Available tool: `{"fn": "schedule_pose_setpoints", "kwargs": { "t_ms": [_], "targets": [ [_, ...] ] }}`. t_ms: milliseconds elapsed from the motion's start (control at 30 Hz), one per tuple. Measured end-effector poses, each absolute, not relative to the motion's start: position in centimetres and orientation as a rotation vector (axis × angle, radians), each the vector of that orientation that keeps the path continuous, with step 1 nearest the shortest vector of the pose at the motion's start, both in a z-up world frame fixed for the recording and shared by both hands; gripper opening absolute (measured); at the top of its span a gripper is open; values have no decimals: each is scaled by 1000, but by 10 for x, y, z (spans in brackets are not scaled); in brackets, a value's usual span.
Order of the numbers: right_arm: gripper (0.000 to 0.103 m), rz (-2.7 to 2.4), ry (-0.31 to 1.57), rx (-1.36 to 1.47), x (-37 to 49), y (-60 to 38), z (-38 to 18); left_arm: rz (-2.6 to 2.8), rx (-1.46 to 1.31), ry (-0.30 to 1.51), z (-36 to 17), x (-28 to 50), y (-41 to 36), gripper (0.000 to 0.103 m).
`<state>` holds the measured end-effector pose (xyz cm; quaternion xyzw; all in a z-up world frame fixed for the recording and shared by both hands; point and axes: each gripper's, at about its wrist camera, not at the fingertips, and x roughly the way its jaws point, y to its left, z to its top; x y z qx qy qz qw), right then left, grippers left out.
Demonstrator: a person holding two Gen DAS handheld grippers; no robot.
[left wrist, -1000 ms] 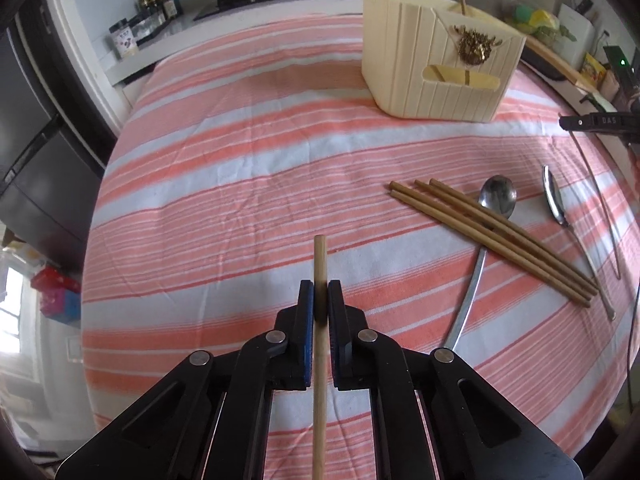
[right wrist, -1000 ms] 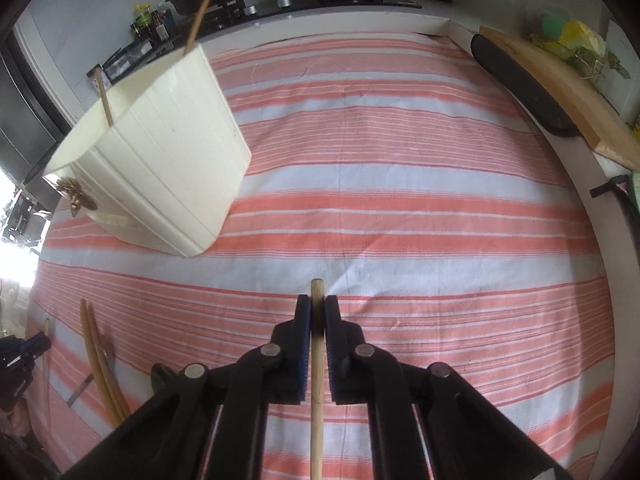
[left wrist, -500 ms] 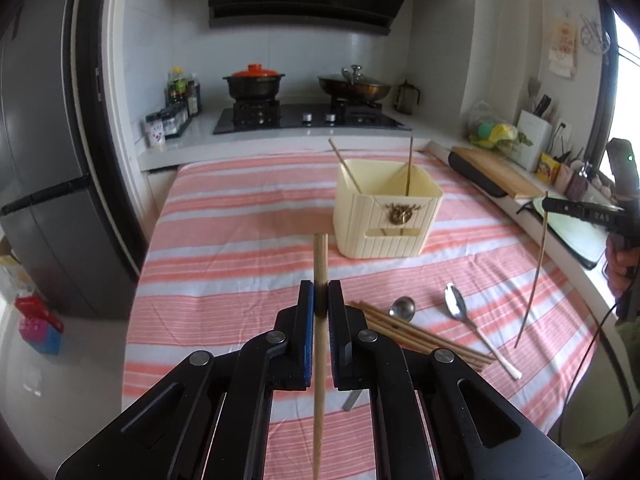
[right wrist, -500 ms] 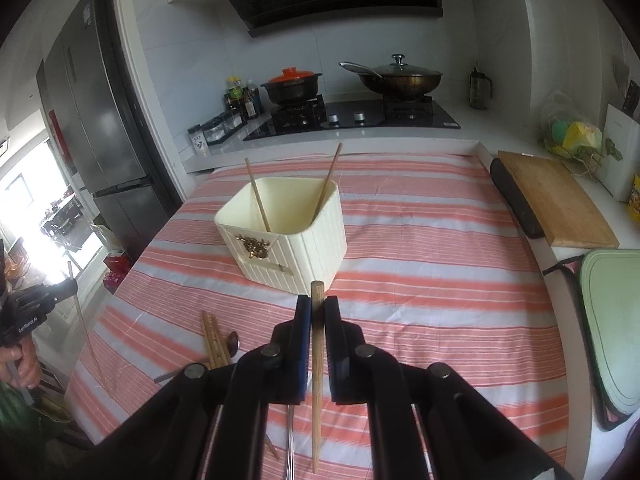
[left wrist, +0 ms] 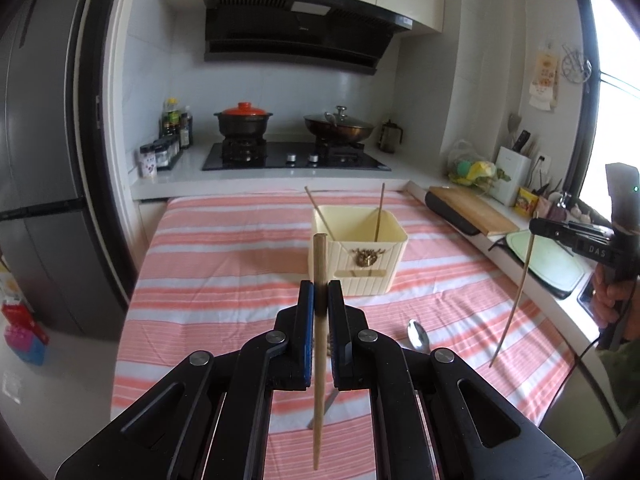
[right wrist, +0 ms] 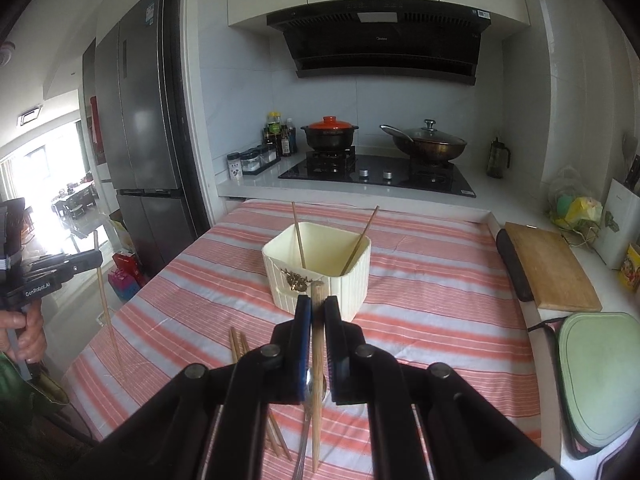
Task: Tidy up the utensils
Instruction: 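Lift both held chopsticks toward the cream holder with both tools, then lower both chopsticks into the cream holder and open both tools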
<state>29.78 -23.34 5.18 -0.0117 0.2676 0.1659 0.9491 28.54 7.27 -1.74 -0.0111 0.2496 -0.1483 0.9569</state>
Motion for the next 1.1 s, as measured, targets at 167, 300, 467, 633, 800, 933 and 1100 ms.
{"fn": "schedule_pose_setpoints", "kwargs": {
  "t_ms": [167, 300, 467, 633, 800, 933, 1100],
  "targets": [
    [7, 352, 539, -29, 294, -229, 56, -304, -27, 495, -15, 283, 73, 5],
    [7, 356, 537, -38, 293, -226, 58, -307, -38, 486, -13, 283, 73, 5],
    [7, 345, 522, -44, 299, -221, 63, -315, -36, 443, 3, 285, 70, 5],
    [7, 330, 451, -16, 320, -221, 88, -327, -89, 363, 43, 307, 68, 5],
    [7, 317, 314, 26, 355, -218, 129, -328, -184, 274, 83, 348, 61, 5],
    [7, 309, 220, 11, 389, -206, 145, -315, -217, 232, 100, 392, 46, 5],
    [7, 322, 155, 1, 433, -189, 138, -281, -210, 238, 89, 455, 20, 5]
  ]
}}
